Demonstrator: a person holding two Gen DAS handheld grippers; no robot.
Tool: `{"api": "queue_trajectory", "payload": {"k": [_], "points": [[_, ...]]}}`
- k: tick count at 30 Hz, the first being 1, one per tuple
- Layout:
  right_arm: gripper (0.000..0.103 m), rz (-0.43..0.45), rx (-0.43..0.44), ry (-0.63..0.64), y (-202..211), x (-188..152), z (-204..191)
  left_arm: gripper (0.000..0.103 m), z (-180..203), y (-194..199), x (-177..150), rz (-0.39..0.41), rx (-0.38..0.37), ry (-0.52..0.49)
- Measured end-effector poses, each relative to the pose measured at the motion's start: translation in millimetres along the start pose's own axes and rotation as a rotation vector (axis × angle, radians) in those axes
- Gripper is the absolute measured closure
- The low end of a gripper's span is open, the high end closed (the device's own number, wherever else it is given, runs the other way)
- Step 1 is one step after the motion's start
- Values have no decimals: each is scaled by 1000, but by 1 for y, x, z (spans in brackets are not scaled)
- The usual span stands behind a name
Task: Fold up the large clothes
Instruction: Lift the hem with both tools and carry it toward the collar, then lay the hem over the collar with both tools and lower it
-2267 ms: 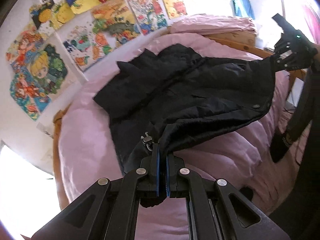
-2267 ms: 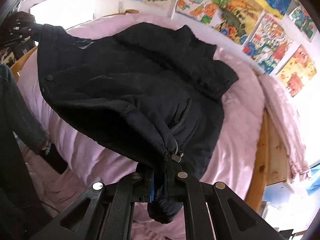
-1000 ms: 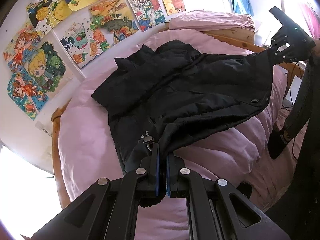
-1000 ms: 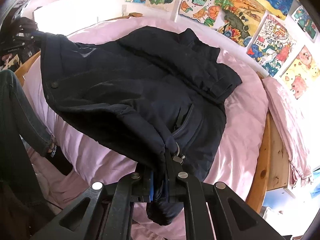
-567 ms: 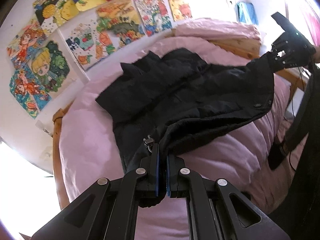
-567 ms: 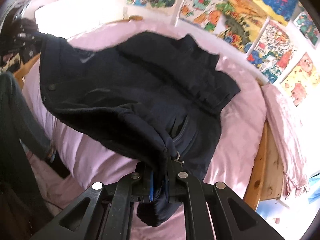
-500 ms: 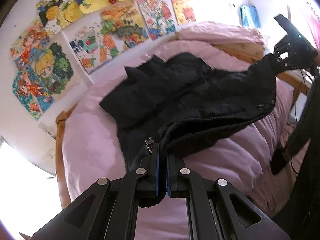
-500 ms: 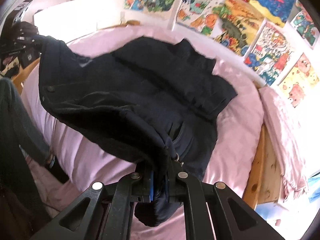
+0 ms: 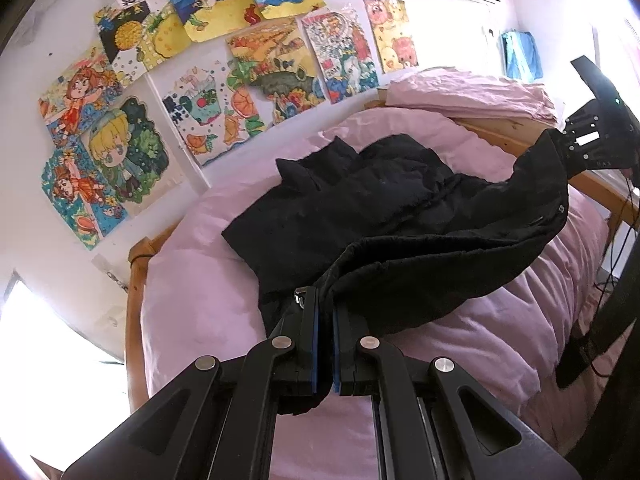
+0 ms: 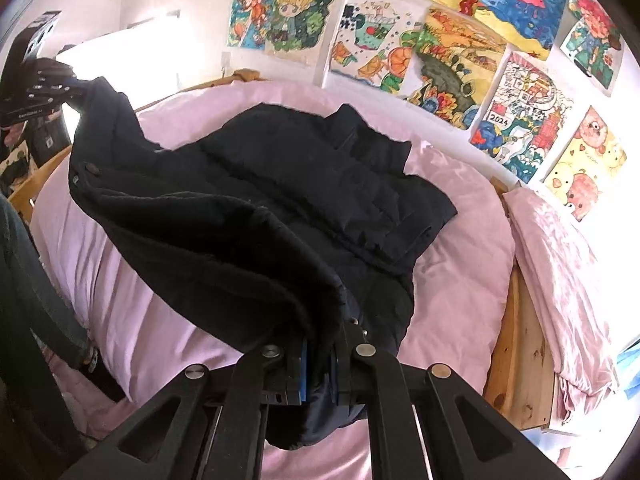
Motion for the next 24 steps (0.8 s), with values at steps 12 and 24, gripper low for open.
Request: {"api": "queue_trajectory", "payload": {"k": [12,24], "points": [[96,154,-67,-74,7,36,21,99,-29,-3,17,50,77,79],[96,284,-149,-157,-4,85,56,99,-71,-14,53,122,125,145]]}}
Point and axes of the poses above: each gripper's, at about its wrist camera, not at the fingertips, and y roughly against the way its jaws point, z to its right, x to its top, the point moved 5 cm from there along -y, roughly the way its jaws point, and after that the axes turned 11 degrees about -y, right-handed, at the moved point
